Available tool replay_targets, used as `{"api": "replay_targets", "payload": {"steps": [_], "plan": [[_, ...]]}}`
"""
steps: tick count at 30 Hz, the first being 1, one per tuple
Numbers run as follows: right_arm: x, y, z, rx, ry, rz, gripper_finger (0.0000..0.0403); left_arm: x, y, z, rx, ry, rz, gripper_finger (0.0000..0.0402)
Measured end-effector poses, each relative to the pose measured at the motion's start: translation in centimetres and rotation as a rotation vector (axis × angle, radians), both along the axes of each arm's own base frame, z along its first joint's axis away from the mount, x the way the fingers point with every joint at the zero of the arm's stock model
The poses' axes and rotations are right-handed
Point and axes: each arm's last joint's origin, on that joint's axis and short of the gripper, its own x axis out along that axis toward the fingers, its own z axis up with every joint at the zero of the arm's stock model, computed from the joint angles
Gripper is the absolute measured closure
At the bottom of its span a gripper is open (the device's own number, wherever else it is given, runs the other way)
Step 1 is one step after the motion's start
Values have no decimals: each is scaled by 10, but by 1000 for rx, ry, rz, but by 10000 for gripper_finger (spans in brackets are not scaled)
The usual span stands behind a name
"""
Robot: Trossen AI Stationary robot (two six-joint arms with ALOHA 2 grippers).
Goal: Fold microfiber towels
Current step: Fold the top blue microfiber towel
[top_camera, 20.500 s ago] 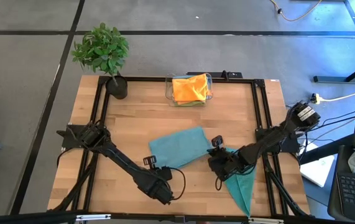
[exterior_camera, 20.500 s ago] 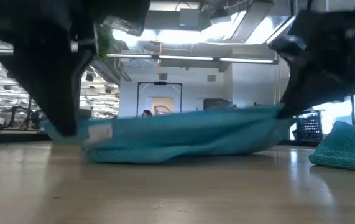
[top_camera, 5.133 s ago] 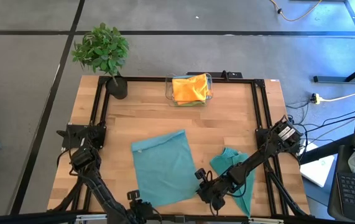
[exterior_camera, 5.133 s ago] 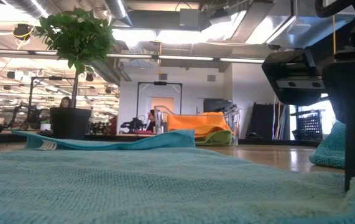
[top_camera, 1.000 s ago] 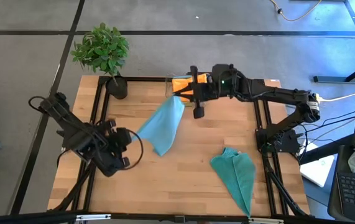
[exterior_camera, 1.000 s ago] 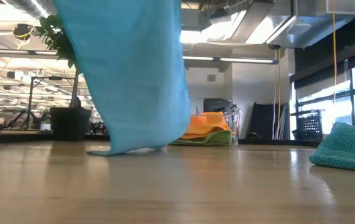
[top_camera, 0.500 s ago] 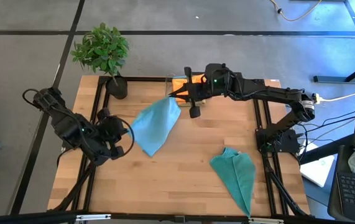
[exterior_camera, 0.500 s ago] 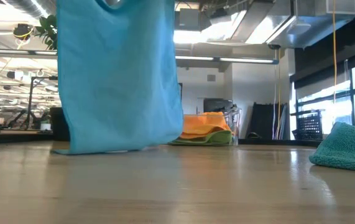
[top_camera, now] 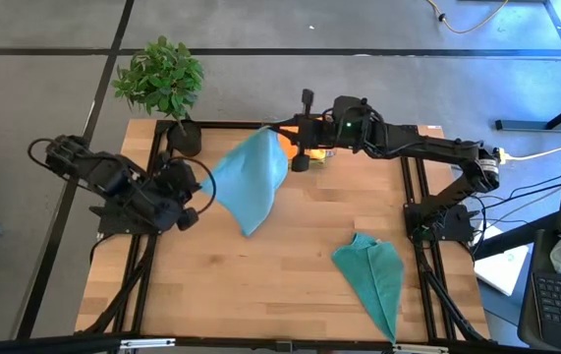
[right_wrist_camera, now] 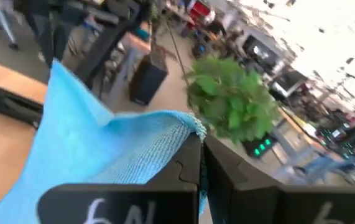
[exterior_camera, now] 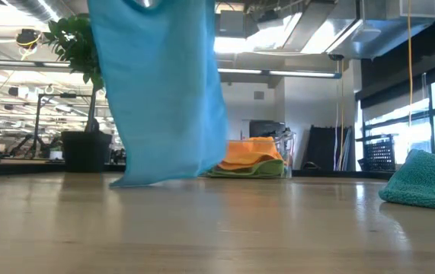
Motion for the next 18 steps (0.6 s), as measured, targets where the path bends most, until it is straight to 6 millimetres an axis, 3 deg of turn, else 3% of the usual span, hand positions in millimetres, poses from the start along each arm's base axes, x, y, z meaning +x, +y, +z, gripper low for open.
{"api": "replay_targets", "payload": {"steps": [5,8,18], "plan": [[-21,6,7,37,80,-70,391,1,-1,-1,-11,22,-20,401],[-36,13,5,151,176,-50,391,6,-11,-6,-62,59,-44,401],[-62,36,-43,646,670,157,391,39,-72,-38,-189,153,-110,401]]}}
